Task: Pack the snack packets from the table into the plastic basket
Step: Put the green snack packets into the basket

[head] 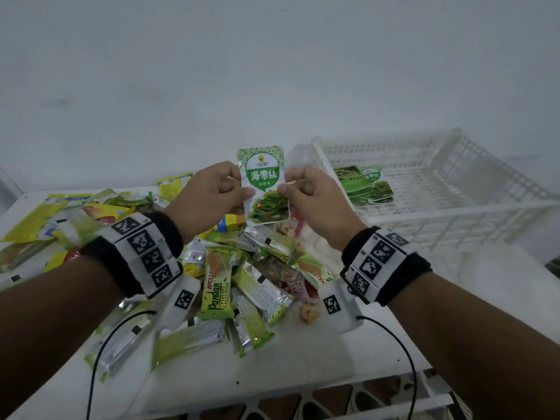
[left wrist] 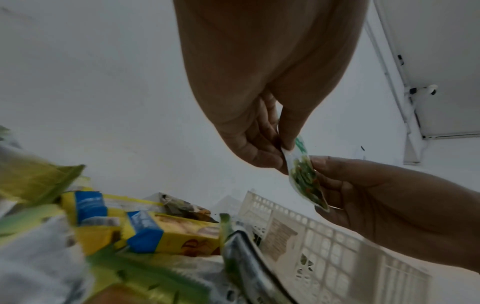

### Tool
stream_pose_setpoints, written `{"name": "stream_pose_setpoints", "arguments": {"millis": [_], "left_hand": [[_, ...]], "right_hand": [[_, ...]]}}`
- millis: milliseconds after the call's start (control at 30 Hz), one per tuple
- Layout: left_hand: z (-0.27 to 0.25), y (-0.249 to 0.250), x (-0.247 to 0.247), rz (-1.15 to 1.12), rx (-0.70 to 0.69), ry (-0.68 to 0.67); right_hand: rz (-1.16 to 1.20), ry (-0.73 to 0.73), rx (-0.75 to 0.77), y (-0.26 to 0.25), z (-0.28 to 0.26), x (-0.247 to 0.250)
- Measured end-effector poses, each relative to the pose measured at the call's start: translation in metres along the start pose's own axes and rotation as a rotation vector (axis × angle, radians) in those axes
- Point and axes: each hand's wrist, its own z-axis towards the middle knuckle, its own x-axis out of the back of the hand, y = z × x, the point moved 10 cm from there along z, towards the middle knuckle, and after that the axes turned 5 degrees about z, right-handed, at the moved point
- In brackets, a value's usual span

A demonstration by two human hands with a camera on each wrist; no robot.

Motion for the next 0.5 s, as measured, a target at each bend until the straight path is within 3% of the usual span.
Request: {"name": "stream_pose_setpoints", "arguments": {"millis": [200,500], "left_hand": [[0.019,0.032,-0.025,-0.008,-0.069,-0.079],[0.059,0.046,-0.093,0.158,0.001,-0.150]], "right_hand": [[0.174,0.146,-0.011,-0.018,-0.005,0.040],[0.065,0.440,-0.032,-0.005,0.015,0.152]]}}
